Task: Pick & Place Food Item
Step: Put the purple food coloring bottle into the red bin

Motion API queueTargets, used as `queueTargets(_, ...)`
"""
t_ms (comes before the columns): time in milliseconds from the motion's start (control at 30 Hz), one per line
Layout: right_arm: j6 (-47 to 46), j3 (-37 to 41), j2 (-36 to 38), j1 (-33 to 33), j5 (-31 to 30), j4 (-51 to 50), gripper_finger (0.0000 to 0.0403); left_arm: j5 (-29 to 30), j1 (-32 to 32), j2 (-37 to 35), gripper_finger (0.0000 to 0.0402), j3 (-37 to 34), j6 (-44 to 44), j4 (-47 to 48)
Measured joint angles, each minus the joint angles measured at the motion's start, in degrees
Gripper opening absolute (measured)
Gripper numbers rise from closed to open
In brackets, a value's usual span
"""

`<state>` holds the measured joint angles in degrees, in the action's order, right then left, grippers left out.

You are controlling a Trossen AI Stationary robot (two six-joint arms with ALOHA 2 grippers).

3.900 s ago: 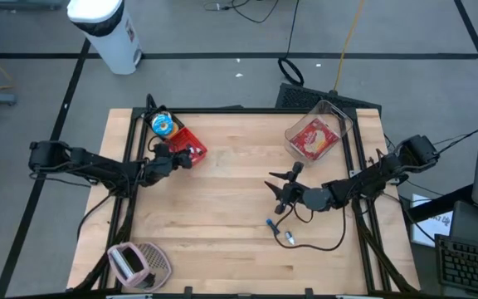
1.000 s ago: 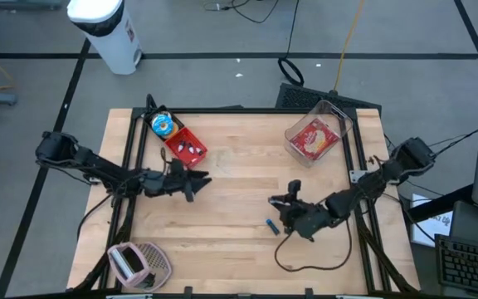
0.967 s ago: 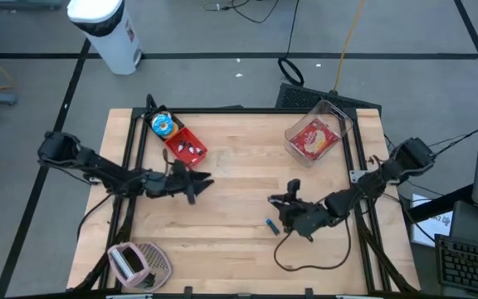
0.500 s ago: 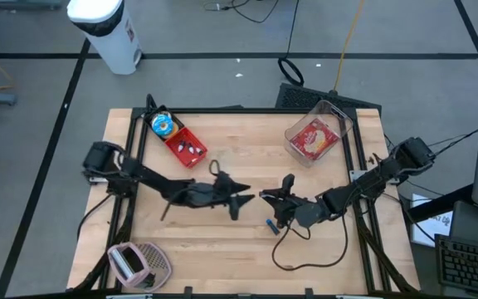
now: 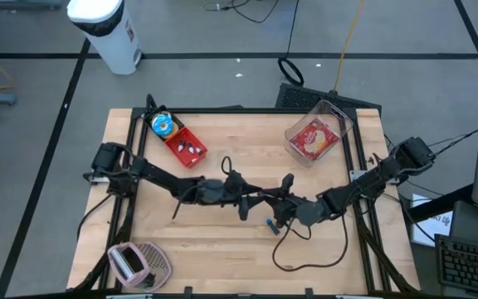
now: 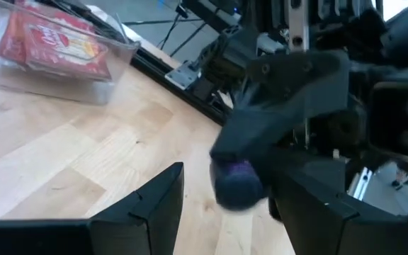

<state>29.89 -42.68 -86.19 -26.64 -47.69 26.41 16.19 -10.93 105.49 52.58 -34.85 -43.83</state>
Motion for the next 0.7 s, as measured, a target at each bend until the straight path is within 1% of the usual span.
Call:
queueTargets(67, 0.4, 0.0, 0.0, 0.3, 1.4, 0.5, 0.0071, 0.2, 0.4, 0.0, 0.0212, 0.4, -0.1, 0.0)
queueTargets(233, 0.7, 0.0, 0.0, 0.5, 1.3, 0.8, 0.0067, -0.4, 1.3, 0.0, 0.021, 0.5, 0.2, 0.4)
queueTargets(300, 0.8, 0.0, 0.0, 0.5, 1.2, 0.8, 0.0068, -1.4, 1.5, 0.0, 0.0201, 0.5, 0.1, 0.4)
queueTargets(400, 0.8, 0.0, 0.0, 0.5, 1.2, 0.8, 0.0072, -1.8, 1.6, 0.0, 0.0168, 0.5, 0.1, 0.4)
queueTargets(600, 0.2, 0.0, 0.0, 0.6, 1.2, 0.8, 0.0074, -2.2, 1.6, 0.0, 0.0076, 0.5, 1.6, 0.0)
queueTargets(633, -0.4, 0.0, 0.0, 0.6, 1.1, 0.8, 0.0075, -2.2, 1.6, 0.0, 0.0065, 0.5, 1.9, 0.0)
queueTargets(700, -1.8, 0.0, 0.0, 0.5, 0.8, 0.7, 0.0077, -2.6, 1.9, -0.2, 0.0063, 0.5, 2.3, 0.2)
